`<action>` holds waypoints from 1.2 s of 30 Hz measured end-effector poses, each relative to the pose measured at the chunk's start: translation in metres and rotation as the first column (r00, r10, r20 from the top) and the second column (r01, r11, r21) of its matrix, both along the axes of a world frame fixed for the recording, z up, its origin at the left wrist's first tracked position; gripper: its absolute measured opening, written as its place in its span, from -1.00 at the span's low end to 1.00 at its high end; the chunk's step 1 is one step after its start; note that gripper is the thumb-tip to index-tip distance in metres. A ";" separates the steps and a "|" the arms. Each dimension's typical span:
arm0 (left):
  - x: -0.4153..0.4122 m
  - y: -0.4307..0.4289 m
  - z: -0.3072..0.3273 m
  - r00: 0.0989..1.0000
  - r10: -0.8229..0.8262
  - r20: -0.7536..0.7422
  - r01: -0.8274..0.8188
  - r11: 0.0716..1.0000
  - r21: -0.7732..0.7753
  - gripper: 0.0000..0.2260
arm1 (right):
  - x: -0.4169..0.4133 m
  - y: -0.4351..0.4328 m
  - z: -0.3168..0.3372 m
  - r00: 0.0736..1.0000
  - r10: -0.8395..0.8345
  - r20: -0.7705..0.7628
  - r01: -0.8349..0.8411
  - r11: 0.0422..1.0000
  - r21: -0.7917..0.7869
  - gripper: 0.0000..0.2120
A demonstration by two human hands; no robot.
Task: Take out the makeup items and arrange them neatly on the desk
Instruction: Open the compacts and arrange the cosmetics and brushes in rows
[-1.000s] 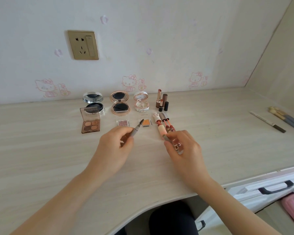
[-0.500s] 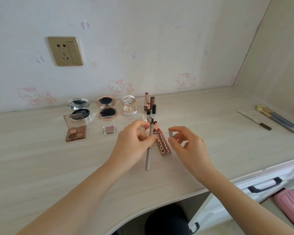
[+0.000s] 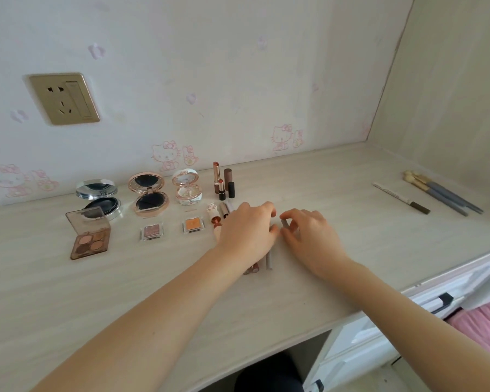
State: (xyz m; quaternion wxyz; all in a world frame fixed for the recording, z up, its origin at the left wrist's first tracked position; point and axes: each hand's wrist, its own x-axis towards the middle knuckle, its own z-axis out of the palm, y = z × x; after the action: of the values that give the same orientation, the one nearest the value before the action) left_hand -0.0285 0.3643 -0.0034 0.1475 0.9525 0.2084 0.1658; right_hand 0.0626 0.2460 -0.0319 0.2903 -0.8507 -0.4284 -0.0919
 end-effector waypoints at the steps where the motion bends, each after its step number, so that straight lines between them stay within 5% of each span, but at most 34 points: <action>1: 0.004 0.002 -0.002 1.000 0.009 -0.028 -0.009 1.000 0.014 -0.74 | 0.001 0.001 -0.002 1.000 0.000 0.026 0.000 1.000 0.002 -0.77; 12: 0.011 0.001 0.000 0.982 0.028 -0.185 0.012 0.977 0.214 -0.73 | 0.008 0.001 -0.010 0.985 0.019 0.171 -0.017 1.000 -0.010 -0.82; 17: -0.010 -0.002 0.002 0.996 -0.047 -0.072 0.062 0.974 0.218 -0.65 | 0.005 -0.009 -0.006 0.994 0.039 0.100 -0.037 0.999 -0.022 -0.65; 24: -0.049 -0.008 -0.008 0.977 -0.192 -0.093 0.205 0.967 0.151 -0.56 | 0.006 -0.021 -0.010 0.985 0.113 0.129 -0.111 0.994 -0.022 -0.76; 36: -0.047 -0.013 -0.013 0.994 -0.106 0.017 0.100 0.974 0.204 -0.58 | 0.007 0.006 -0.007 0.972 0.226 0.064 -0.228 0.973 0.028 -0.80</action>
State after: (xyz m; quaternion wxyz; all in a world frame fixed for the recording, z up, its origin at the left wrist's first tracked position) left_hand -0.0758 0.3516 -0.0164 0.0611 0.9697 0.1386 0.1917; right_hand 0.0694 0.2516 -0.0391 0.3006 -0.7877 -0.5299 -0.0912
